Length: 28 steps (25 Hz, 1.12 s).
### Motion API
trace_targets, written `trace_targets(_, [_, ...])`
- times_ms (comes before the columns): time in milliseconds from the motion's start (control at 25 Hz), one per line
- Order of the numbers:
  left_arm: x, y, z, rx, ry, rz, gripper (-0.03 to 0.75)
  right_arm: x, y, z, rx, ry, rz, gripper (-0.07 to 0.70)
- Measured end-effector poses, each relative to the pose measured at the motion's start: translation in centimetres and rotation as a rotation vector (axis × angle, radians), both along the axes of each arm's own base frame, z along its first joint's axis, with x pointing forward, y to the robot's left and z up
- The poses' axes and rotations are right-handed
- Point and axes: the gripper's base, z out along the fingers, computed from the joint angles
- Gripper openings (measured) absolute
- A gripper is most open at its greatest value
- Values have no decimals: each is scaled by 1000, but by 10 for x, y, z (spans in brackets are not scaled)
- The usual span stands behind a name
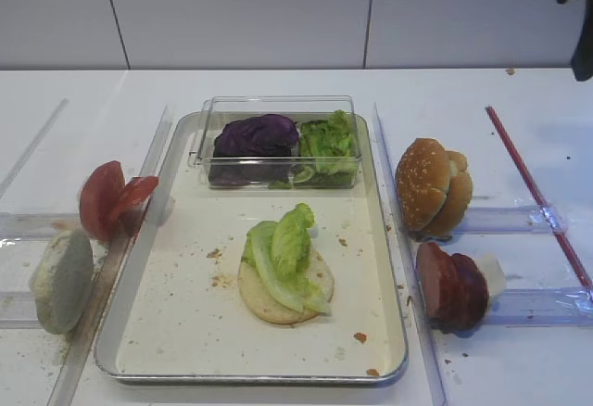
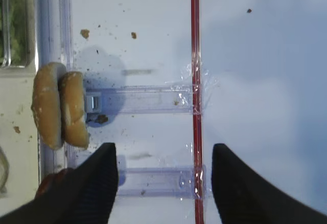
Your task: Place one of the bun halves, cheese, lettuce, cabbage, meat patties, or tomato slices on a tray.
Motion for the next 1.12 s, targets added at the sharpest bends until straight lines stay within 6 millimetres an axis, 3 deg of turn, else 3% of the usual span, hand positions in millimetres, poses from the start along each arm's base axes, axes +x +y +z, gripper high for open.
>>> trace_targets(320, [0,0,0,0,0,0,365,-75,-6,2,2,-50,6,417])
trace_targets(760, [0,0,0,0,0,0,365,-172,-15,-17,3,-167,7,370])
trace_targets(1120, [0,0,0,0,0,0,365,-225,-21,-31,1,-303,4,309])
